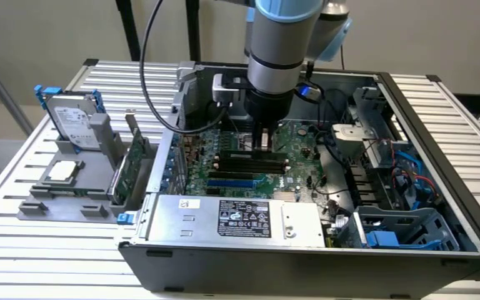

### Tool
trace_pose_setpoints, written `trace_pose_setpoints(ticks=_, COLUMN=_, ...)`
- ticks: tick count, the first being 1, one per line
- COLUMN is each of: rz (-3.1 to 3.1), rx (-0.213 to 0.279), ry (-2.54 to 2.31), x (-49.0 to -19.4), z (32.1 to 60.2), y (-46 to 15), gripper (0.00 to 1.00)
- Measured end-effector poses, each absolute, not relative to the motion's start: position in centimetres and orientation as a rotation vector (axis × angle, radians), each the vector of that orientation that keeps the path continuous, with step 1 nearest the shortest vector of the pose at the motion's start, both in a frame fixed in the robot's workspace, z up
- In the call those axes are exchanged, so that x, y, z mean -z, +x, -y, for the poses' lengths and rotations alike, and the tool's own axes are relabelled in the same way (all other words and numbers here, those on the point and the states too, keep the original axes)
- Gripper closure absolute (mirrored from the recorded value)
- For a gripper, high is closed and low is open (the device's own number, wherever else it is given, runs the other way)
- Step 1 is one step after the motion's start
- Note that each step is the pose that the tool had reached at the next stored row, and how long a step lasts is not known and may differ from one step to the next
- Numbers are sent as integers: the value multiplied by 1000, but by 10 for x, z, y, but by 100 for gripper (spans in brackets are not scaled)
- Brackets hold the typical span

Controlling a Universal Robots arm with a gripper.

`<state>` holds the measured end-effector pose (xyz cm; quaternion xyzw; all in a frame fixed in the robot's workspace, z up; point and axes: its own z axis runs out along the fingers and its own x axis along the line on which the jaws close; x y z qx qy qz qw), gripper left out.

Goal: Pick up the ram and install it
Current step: 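Insert the ram into the slot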

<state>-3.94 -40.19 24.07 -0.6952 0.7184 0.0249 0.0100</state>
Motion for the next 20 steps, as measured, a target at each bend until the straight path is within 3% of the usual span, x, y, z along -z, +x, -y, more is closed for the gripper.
trace_pose_setpoints(ticks=20, rz=-2250, rx=-33, ry=-2177, x=-230, z=402, y=-42, gripper=100)
